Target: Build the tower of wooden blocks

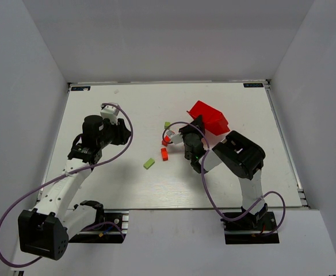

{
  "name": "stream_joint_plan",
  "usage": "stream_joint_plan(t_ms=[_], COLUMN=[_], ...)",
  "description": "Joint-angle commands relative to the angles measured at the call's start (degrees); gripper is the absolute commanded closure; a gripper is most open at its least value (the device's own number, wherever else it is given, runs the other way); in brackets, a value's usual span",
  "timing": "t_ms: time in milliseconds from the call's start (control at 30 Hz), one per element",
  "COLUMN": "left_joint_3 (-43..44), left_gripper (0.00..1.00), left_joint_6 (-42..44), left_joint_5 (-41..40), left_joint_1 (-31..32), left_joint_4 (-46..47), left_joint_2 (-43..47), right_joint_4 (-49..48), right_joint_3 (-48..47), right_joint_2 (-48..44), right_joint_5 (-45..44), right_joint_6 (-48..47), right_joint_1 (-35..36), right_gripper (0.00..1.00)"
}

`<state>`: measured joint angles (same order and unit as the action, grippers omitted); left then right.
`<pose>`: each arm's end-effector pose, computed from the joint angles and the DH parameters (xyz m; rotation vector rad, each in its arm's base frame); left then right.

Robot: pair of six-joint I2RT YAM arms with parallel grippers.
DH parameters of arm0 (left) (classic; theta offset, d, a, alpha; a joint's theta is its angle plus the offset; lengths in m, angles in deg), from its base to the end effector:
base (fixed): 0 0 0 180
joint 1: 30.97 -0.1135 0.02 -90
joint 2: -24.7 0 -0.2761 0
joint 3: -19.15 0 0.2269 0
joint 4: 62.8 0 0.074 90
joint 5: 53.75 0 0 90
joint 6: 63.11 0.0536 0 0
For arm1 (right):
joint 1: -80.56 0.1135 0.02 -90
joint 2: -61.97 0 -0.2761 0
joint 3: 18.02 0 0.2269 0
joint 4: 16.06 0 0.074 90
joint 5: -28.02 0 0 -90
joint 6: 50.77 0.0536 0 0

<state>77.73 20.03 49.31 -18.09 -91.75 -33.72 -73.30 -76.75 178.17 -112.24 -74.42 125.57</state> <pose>0.2049 -0.0593 0.2886 0.2504 2.0745 -0.4465 0.2923 0.2341 0.1695 -1.4834 1.0664 -1.5707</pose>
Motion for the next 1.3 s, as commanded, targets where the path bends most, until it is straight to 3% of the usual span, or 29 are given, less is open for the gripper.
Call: stream_joint_plan(t_ms=[0,267,333,367,400,433,500,533,633,700,967,1267], left_joint_3=[0.6,0.6,1.1,1.1,1.1,1.1,1.1,1.1,1.1,1.7,1.7,1.7], left_gripper=[0.46,0.46,0.46,0.46,0.46,0.46,0.46,0.46,0.46,0.46,0.46,0.45], left_joint_6=[0.5,1.0,1.1,1.1,1.1,1.1,1.1,1.1,1.1,1.1,1.1,2.1], left_joint_5=[0.0,0.0,0.0,0.0,0.0,0.0,0.0,0.0,0.7,1.4,3.8,4.9], left_joint_1=[0.3,0.3,0.3,0.3,0.3,0.3,0.3,0.3,0.3,0.8,1.3,1.9], left_joint_4=[-0.4,-0.9,-0.9,-0.9,-0.9,-0.9,-0.9,-0.9,-0.9,-1.4,-1.4,-1.4], left_joint_2=[0.4,-1.2,-1.7,-1.7,-2.2,-2.2,-2.2,-2.8,-3.3,-3.3,-3.3,-4.9], right_joint_4=[-35.6,-35.4,-28.5,-20.8,-16.3,0.9,17.4,48.0,72.4,79.1,90.4,92.8], right_joint_3=[-1.8,-5.3,-5.6,-5.8,-5.8,-6.5,-9.3,-14.3,-24.7,-25.2,-29.3,-29.7], right_joint_2=[-3.1,-9.1,-13.7,-15.5,-17.0,-20.7,-28.5,-29.7,-31.7,-31.3,-23.3,-17.9], right_joint_5=[0.6,-0.9,-2.0,-3.5,-4.5,-5.0,-4.3,-0.8,14.1,20.3,40.6,49.7], right_joint_6=[-6.4,-4.1,1.4,4.0,15.5,20.3,46.0,62.4,85.5,90.6,104.7,109.7], right_joint_1=[-0.3,-3.3,-5.9,-6.8,-7.7,-9.7,-14.1,-15.6,-24.3,-27.9,-35.5,-42.8], right_gripper=[1.00,1.00,1.00,1.00,1.00,1.00,1.00,1.00,1.00,1.00,1.00,1.00])
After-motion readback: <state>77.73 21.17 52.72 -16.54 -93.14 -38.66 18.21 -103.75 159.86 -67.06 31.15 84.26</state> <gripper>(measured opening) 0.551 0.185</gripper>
